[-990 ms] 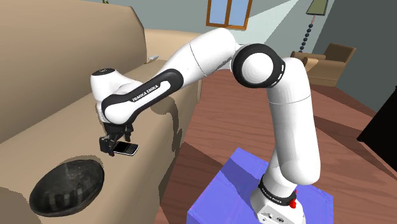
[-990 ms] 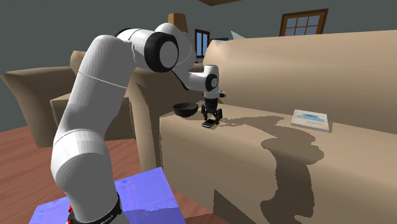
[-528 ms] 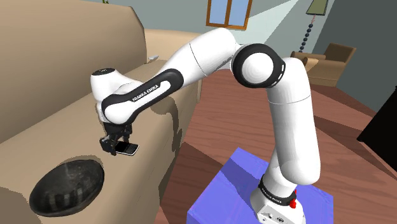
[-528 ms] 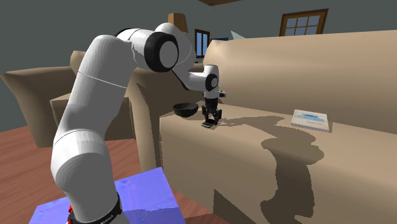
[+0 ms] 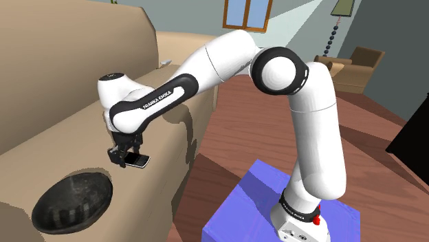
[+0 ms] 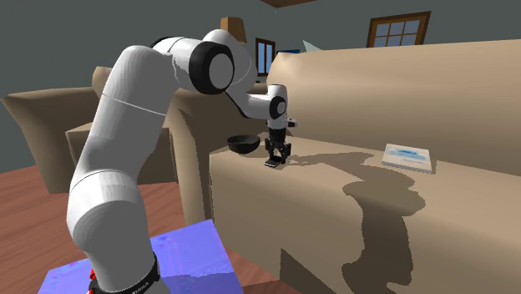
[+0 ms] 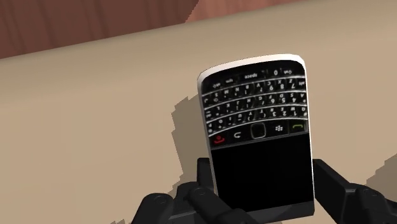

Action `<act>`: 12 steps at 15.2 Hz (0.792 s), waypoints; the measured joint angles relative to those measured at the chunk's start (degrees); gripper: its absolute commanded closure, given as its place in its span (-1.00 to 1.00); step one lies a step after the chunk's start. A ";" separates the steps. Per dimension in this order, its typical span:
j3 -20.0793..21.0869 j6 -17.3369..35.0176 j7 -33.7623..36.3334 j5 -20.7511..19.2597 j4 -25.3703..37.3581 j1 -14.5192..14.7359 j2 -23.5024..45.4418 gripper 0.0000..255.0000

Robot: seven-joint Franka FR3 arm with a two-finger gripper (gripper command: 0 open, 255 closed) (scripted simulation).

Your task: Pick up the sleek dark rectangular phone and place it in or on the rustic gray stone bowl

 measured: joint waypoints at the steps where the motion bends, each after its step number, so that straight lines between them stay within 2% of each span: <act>1: 0.07 -0.41 -0.07 0.12 0.10 -0.03 -0.29 1.00; 12: 0.77 -7.35 -1.06 1.56 4.02 -0.33 -3.47 1.00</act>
